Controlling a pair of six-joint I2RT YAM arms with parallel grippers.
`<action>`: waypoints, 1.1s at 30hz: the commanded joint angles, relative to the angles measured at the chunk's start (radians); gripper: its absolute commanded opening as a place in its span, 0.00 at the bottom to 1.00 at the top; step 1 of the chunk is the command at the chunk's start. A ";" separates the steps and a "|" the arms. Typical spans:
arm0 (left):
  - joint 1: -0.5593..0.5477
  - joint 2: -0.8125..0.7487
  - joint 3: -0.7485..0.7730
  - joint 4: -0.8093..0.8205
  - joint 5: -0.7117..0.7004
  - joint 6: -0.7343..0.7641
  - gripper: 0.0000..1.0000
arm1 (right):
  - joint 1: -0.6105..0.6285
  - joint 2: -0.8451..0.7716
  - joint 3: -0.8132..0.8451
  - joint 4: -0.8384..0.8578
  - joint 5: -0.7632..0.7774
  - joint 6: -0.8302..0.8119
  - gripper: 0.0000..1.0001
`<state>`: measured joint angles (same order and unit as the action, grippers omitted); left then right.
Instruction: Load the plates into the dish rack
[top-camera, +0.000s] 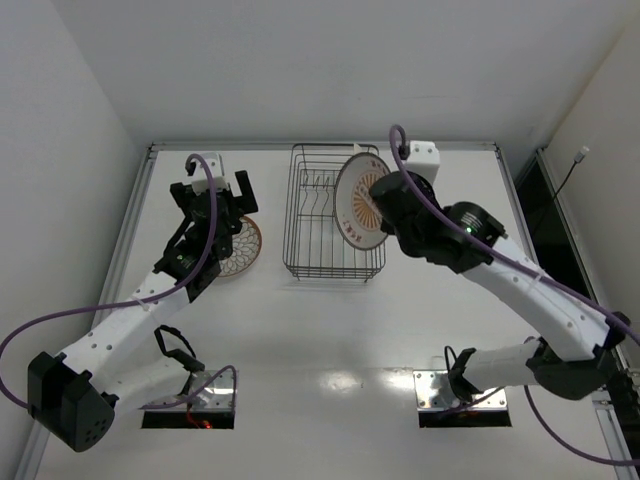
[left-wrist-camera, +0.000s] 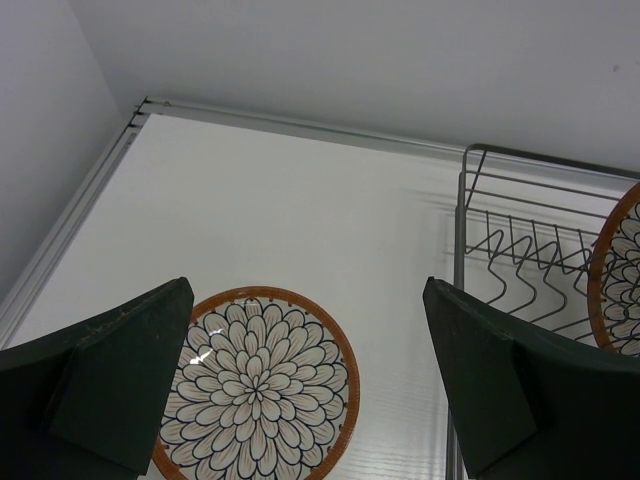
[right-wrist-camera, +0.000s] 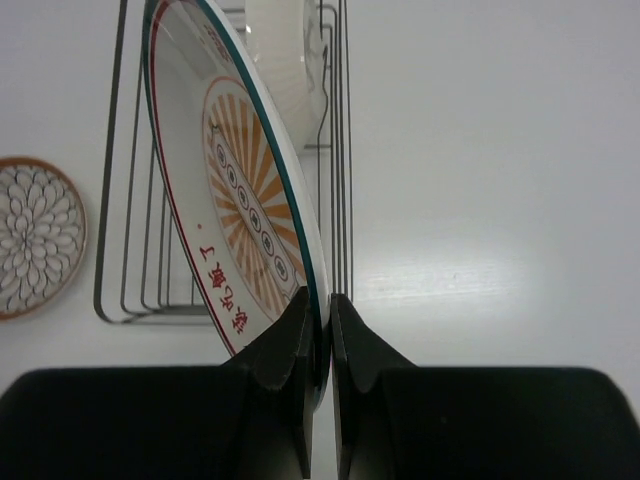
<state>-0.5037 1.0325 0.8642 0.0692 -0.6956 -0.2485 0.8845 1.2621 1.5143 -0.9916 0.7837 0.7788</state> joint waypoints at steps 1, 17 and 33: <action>-0.006 -0.017 0.001 0.047 -0.005 -0.011 1.00 | 0.010 0.113 0.189 0.048 0.182 -0.046 0.00; -0.006 -0.054 0.022 0.020 0.004 -0.031 1.00 | 0.010 0.637 0.546 -0.041 0.472 0.019 0.00; -0.006 -0.054 0.041 -0.009 0.015 -0.060 1.00 | -0.033 0.950 0.767 0.051 0.588 -0.150 0.00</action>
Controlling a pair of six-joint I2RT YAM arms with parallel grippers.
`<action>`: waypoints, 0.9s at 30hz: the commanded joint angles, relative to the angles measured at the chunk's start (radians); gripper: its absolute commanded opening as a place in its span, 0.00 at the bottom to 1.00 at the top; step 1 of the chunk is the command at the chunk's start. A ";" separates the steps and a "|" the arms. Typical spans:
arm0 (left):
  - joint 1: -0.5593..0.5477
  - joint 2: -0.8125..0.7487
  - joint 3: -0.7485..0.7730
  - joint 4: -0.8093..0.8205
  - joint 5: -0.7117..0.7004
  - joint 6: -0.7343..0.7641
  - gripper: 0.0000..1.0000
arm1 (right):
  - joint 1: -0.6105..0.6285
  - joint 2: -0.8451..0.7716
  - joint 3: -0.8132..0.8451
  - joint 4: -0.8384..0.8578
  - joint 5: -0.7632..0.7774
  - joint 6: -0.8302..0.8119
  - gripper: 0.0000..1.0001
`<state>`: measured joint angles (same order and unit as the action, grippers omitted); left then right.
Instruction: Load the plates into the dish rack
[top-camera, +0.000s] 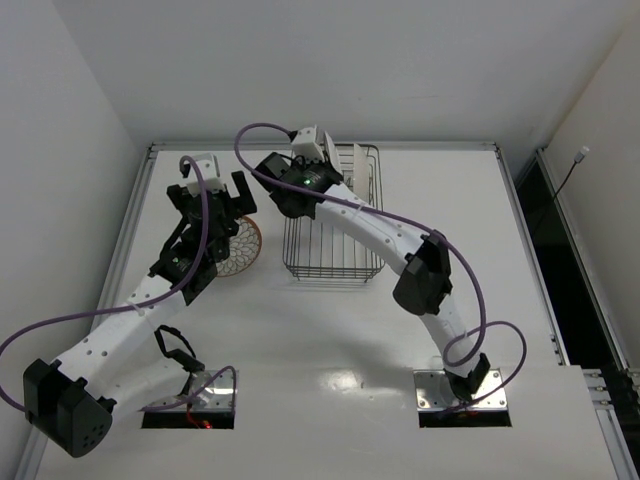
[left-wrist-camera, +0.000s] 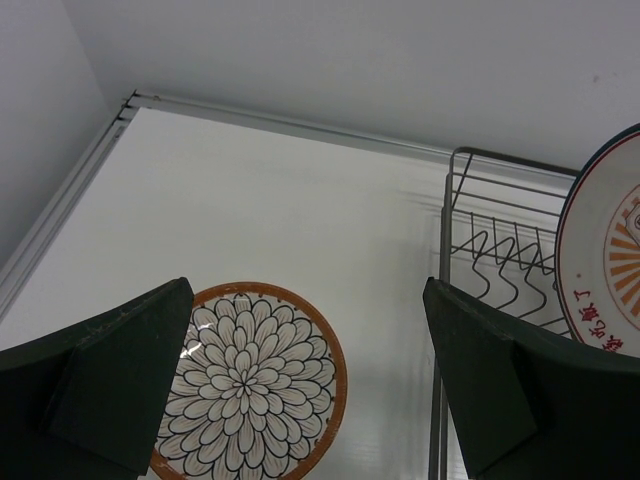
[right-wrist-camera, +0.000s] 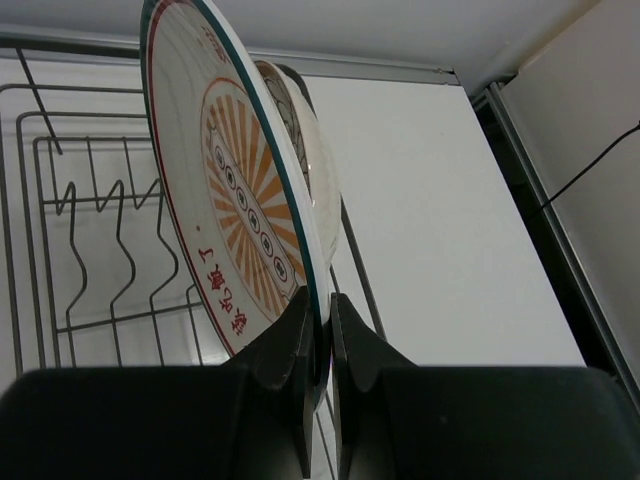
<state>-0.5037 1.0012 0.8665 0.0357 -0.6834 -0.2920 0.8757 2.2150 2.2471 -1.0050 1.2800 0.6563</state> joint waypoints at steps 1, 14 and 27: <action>-0.006 -0.023 0.039 0.024 0.002 -0.016 1.00 | -0.036 0.009 0.022 0.075 0.102 -0.027 0.00; -0.006 -0.042 0.048 0.015 0.012 -0.026 1.00 | -0.092 0.055 0.011 0.250 0.174 -0.228 0.00; -0.006 -0.052 0.057 0.006 0.021 -0.035 1.00 | -0.092 0.181 0.011 0.439 0.197 -0.416 0.00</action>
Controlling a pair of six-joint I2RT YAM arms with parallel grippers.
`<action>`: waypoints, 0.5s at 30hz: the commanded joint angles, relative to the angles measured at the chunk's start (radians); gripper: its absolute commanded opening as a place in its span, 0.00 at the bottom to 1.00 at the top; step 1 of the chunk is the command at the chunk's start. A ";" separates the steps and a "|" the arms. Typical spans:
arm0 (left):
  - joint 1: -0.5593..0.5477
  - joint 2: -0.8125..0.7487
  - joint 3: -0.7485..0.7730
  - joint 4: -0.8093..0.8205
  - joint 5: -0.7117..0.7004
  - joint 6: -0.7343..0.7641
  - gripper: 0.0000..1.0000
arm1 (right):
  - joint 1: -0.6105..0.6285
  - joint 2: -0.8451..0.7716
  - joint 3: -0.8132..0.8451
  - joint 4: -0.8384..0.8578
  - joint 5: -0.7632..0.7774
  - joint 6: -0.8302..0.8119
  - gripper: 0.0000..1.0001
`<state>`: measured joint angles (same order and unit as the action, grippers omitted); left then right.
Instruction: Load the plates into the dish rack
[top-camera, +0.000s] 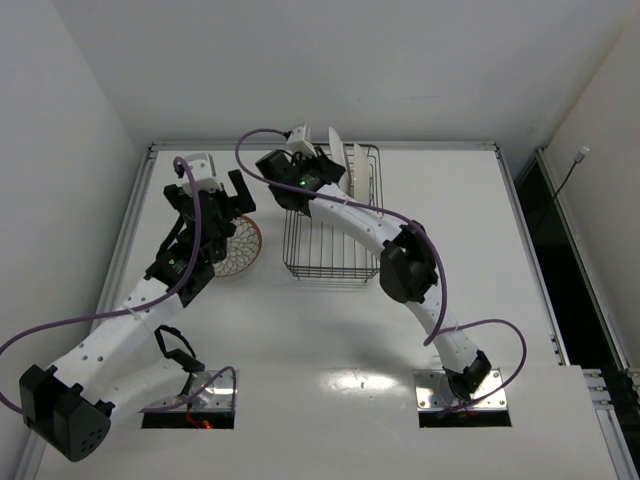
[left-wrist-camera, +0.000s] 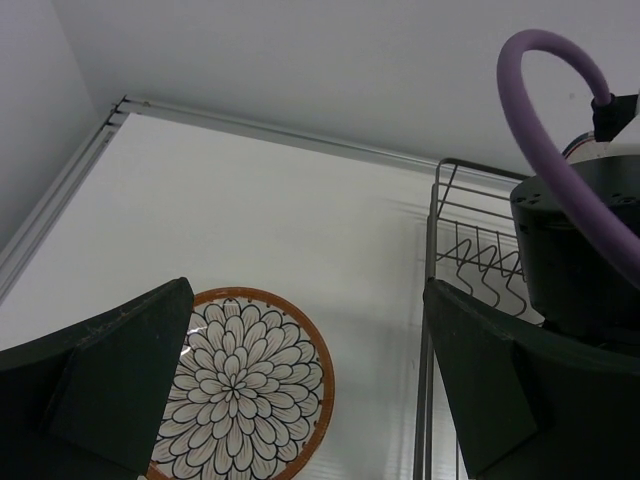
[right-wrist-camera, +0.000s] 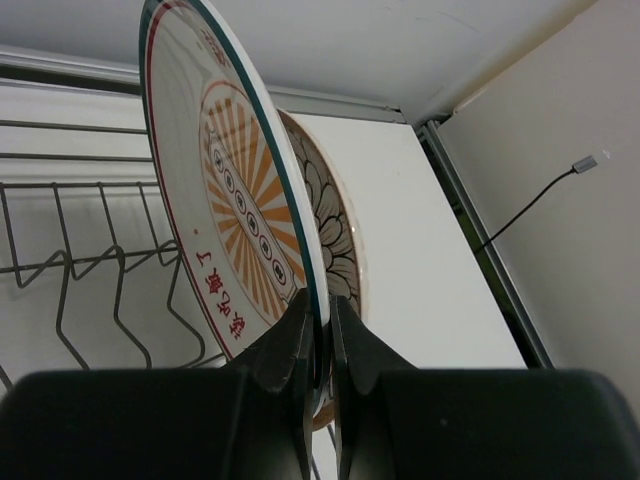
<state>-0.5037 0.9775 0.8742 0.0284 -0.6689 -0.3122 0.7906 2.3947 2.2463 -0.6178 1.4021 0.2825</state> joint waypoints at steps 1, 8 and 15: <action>-0.006 -0.028 0.049 0.013 0.006 -0.015 1.00 | -0.007 0.001 0.012 0.052 0.048 -0.028 0.00; -0.006 -0.028 0.049 0.013 -0.003 -0.015 1.00 | -0.017 0.001 0.021 -0.060 -0.096 0.087 0.09; -0.006 -0.028 0.049 0.013 -0.003 -0.015 1.00 | -0.045 -0.019 0.021 -0.144 -0.233 0.213 0.25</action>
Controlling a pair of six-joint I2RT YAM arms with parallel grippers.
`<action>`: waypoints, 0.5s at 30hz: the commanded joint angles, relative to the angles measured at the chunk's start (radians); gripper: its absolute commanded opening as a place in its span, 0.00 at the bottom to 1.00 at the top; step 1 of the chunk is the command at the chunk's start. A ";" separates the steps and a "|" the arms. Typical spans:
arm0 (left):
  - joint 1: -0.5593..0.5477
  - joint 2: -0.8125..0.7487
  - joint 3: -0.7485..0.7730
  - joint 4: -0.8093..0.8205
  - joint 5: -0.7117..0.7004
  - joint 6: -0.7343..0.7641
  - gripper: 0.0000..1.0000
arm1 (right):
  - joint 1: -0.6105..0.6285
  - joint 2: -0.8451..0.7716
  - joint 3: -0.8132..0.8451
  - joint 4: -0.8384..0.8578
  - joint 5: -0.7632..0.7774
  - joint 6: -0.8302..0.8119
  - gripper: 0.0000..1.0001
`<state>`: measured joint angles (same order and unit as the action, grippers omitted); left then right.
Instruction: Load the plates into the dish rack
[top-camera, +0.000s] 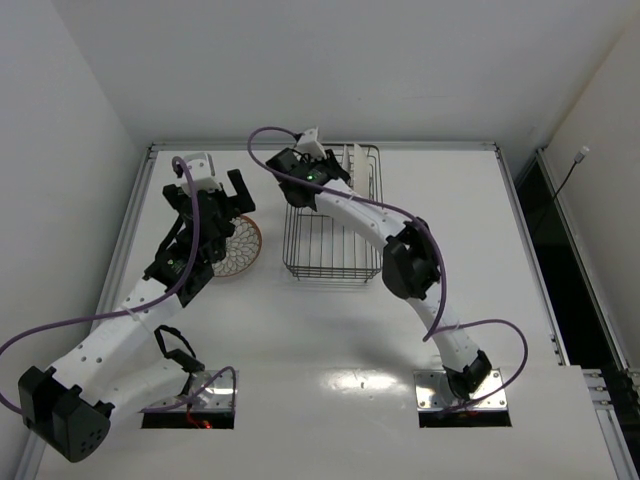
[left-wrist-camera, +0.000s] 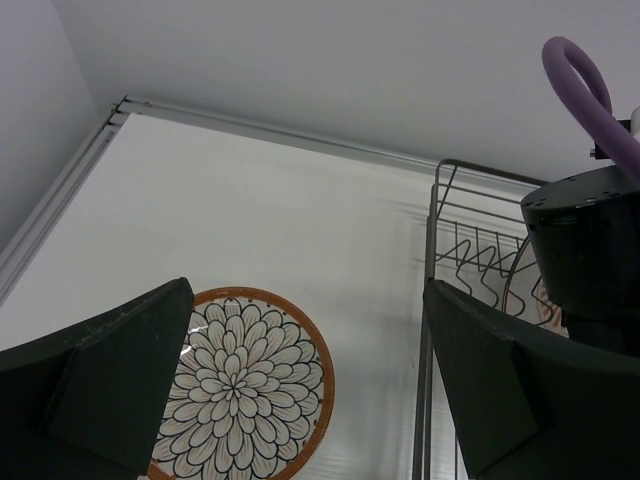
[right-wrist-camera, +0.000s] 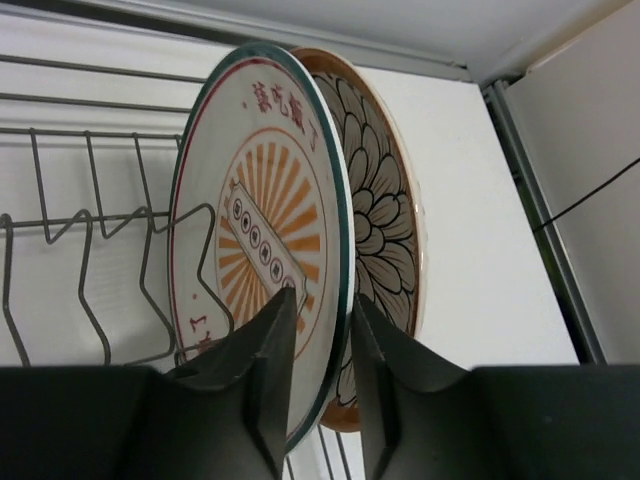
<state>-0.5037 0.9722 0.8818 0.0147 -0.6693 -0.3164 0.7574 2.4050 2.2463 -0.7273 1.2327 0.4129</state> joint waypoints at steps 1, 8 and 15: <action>-0.006 -0.023 0.042 0.027 -0.003 -0.010 1.00 | -0.021 -0.040 0.021 -0.046 -0.064 0.083 0.26; -0.006 -0.004 0.032 0.036 -0.012 -0.001 1.00 | -0.021 -0.121 0.021 -0.086 -0.073 0.102 0.50; -0.006 0.062 0.032 0.045 -0.012 0.017 1.00 | 0.008 -0.274 0.009 -0.138 -0.186 0.073 1.00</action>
<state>-0.5037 1.0183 0.8818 0.0166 -0.6735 -0.3111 0.7589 2.2818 2.2398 -0.8352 1.0782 0.4900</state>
